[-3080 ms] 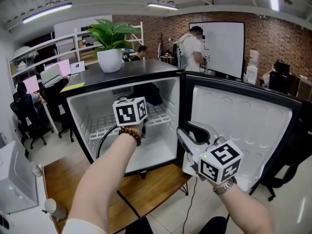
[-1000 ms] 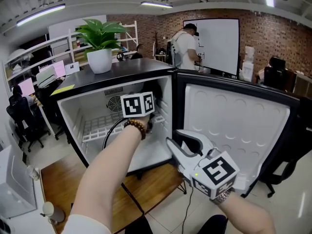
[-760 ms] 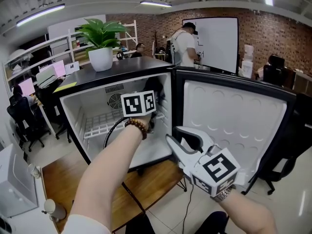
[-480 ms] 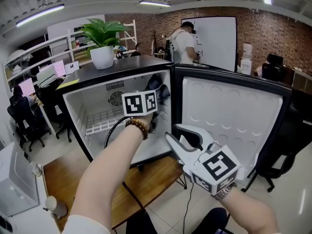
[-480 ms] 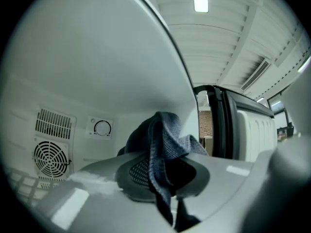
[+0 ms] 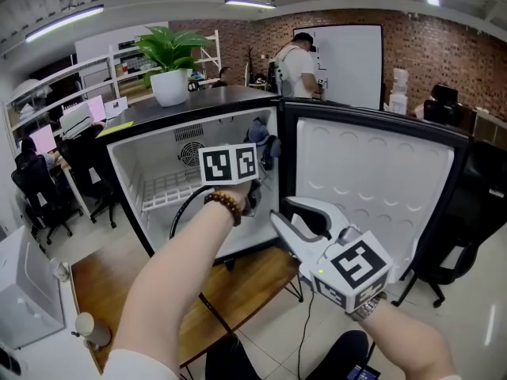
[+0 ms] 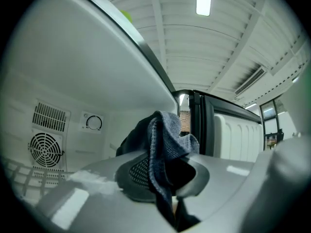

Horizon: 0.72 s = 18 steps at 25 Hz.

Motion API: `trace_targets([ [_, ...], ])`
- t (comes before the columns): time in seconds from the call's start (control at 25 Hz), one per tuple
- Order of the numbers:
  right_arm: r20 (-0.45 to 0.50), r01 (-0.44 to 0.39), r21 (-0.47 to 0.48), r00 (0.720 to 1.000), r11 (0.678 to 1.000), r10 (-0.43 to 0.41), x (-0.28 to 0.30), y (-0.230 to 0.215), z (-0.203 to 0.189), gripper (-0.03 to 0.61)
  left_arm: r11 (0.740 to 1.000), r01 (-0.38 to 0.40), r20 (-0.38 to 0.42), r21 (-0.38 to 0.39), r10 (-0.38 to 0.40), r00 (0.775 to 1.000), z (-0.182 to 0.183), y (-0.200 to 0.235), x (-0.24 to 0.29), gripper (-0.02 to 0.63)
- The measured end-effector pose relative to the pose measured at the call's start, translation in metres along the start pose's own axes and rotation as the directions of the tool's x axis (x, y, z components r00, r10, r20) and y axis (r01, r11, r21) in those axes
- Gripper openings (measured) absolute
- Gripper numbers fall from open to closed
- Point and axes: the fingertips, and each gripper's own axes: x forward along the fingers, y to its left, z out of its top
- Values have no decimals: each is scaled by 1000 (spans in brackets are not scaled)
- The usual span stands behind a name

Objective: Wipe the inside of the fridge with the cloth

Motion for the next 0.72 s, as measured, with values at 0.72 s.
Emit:
trace_targets([
  [0.72, -61, 7, 46, 998, 999, -4, 17, -37, -12, 120, 984, 179, -44, 13, -178, 983, -21, -9, -70, 51],
])
